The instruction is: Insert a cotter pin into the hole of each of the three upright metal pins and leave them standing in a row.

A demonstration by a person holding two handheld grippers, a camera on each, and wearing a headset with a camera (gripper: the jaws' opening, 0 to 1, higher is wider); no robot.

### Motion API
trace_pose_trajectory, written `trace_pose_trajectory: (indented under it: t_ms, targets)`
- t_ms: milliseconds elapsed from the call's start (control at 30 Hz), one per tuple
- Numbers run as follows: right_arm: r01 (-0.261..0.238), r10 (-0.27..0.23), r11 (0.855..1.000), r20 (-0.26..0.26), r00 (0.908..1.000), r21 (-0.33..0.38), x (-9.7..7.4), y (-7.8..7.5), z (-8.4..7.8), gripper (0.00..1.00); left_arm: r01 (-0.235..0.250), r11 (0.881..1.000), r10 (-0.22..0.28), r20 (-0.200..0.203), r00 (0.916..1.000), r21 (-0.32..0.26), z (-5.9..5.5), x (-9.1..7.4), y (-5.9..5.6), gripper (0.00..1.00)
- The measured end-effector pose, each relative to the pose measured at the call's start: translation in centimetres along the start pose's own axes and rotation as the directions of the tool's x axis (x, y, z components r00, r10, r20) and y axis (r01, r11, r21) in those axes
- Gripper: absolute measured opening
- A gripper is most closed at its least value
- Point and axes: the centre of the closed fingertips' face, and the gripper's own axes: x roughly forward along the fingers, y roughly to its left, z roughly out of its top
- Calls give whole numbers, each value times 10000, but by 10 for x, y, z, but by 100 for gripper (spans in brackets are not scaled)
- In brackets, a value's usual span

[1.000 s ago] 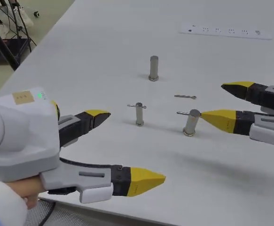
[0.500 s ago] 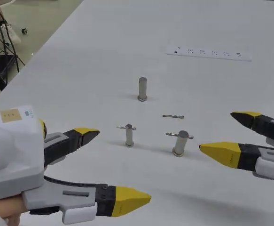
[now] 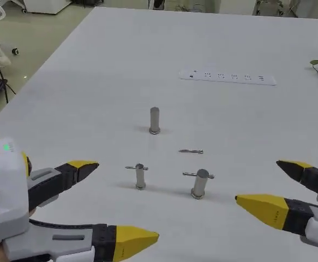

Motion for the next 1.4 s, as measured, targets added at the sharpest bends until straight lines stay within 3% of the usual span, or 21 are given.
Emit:
trace_pose_trajectory:
  t_ms: [200,433,567,767,933,1067,1233,1400]
  targets:
    - [294,-297,9994,-160,9994,-185,-4,0,-3,98,-93,9999,94,156,9998,-102,5,-2,8,99]
    - [563,-568,9979,-154,9983,-317,-9,0,-1,98,-201,9998,200,249,9995,36,19,0,28,99]
    - [743,-746,9969,-122,9971,-273,-11,-2,-2,98,-283,9992,280,104,9996,274,32,7,44,99]
    - [1115,-1116,9937,-96,9937,-126,-18,-7,-6,98,-386,9964,367,263,9990,761,60,19,68,98]
    - [1379,-1382,9904,-303,9899,-108,-23,-12,-14,98,-572,9908,552,195,9983,1225,73,32,85,95]
    - [1519,-1519,9884,-299,9879,-28,-26,-12,-17,98,-593,9881,583,111,9982,1420,79,42,96,93]
    - [1834,-1834,9830,-219,9828,18,-31,-15,-18,98,-409,9883,476,-420,9980,1472,70,58,108,90]
    - [2019,-2016,9794,-326,9789,64,-37,-16,-22,98,-221,9870,335,-692,9970,1592,69,69,115,88]
